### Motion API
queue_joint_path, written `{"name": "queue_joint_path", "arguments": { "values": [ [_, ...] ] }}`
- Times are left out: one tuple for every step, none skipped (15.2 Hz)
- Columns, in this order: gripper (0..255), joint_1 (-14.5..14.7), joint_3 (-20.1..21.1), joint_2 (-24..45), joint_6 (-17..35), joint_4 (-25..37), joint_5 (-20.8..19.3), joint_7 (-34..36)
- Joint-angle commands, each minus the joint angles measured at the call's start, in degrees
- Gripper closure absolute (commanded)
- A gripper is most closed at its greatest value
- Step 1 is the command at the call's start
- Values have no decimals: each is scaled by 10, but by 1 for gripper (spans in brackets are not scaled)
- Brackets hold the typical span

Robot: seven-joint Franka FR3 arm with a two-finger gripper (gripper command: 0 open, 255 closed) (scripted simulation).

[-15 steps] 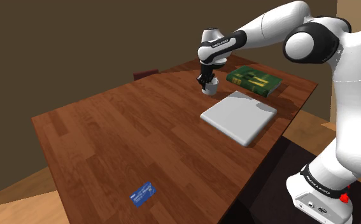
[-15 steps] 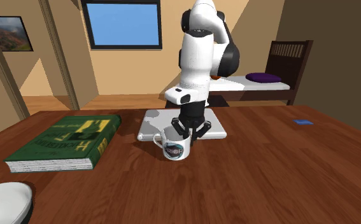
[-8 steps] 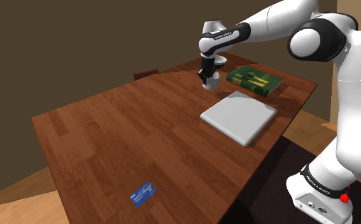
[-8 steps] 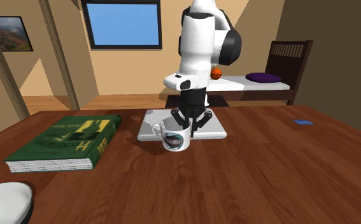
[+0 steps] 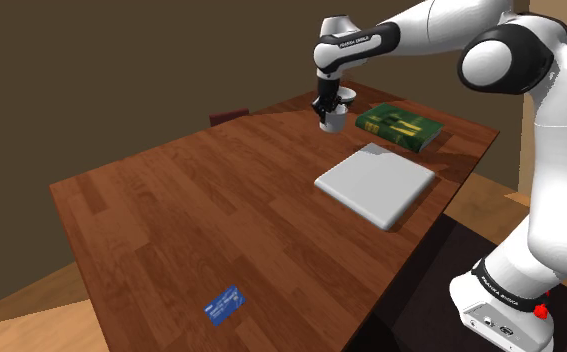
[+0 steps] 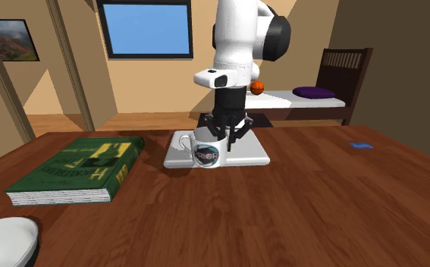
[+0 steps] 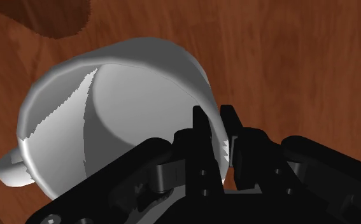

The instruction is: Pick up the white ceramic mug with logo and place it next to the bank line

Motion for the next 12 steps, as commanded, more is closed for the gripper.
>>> {"name": "queue_joint_path", "arguments": {
  "values": [
    [255,1,0,-6,-13,6,-1,1],
    [255,1,0,-8,-20,11,-1,1],
    [255,1,0,-10,-27,16,-1,0],
    [255,1,0,-12,-33,21,-1,0],
    [255,1,-1,-13,-40,27,-1,0],
    [255,1,-1,-15,-47,32,-1,0],
    [255,1,-1,-15,-51,36,-1,0],
    [255,9,1,-35,-40,4,-4,9],
    [255,16,2,-54,-30,-25,-6,18],
    [255,24,4,-72,-21,-52,-8,28],
    [255,32,6,-90,-13,-78,-10,38],
    [255,39,9,-106,-5,-102,-13,48]
  ]
}}
